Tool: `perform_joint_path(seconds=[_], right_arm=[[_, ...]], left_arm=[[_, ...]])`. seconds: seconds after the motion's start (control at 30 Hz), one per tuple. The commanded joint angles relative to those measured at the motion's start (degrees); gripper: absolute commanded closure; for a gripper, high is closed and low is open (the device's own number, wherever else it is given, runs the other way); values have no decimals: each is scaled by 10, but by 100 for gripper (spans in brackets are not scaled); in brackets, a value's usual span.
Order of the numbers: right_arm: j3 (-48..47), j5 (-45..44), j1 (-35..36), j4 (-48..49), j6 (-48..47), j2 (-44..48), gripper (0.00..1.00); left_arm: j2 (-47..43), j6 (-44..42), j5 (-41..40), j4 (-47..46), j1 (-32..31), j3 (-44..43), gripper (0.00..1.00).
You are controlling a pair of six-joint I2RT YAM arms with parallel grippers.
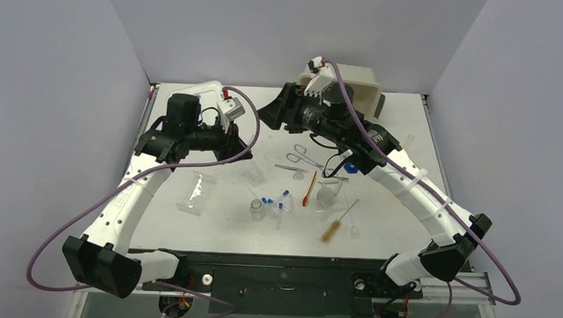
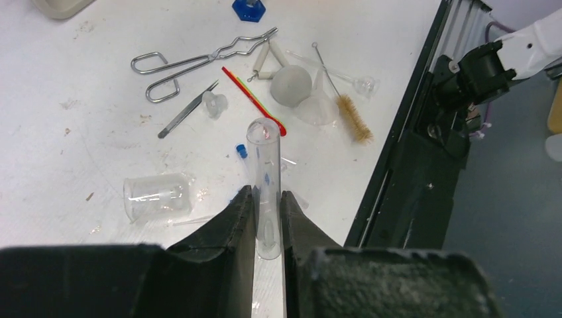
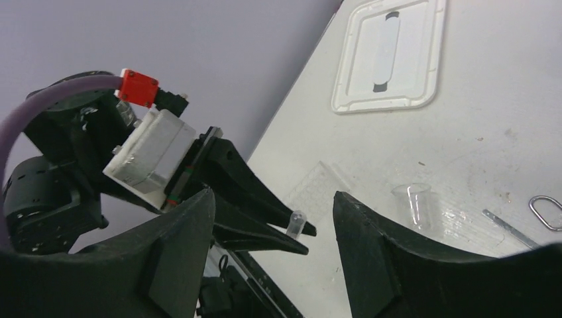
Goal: Organize the chemistry lab equipment
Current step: Pick up the test tube at the center of the board.
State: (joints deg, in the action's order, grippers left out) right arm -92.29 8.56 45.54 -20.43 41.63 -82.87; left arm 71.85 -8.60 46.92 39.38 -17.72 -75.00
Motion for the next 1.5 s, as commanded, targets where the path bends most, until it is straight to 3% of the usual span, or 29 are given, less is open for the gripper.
perform_joint_path(seconds=[0.0,0.8,1.03,1.47], right_arm=[[-73,87,1,-148,-55,-34,38],[-46,161,-5,-100,-6,-89,54],[-39,170,-6,-102,-10,-93,68],[-31,167,-8,-91,-5,-96,82]], left_arm=[[-12,-81,-12,45,-7,-32,100],[-7,-142,-50,99,-48,-57,100],[-5,-142,-49,99,-48,-59,100],[-5,-146,-46,107,-54,-60,100]])
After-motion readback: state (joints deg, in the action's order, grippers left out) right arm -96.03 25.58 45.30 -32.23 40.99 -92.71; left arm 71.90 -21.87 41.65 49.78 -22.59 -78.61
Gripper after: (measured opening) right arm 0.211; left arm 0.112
